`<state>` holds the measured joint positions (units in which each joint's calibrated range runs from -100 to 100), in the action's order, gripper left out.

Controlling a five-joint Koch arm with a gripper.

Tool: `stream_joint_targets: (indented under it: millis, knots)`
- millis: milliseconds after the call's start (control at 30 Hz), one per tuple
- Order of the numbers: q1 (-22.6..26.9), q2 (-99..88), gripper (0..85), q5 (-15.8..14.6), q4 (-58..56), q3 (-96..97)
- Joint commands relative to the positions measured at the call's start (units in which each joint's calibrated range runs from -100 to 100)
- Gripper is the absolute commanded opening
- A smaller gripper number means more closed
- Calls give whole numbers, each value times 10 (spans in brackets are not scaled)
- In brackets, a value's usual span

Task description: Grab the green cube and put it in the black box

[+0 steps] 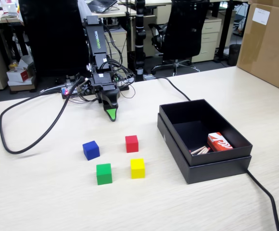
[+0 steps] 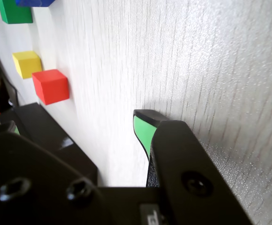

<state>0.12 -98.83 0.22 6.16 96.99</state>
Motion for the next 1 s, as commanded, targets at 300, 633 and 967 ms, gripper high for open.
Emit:
stream_joint_targets:
  millis: [300, 633, 967]
  knots:
    - [-8, 10, 479, 0, -36, -12]
    - [-11, 31, 479, 0, -190, -109]
    - [-24, 172, 488, -9, -362, -323]
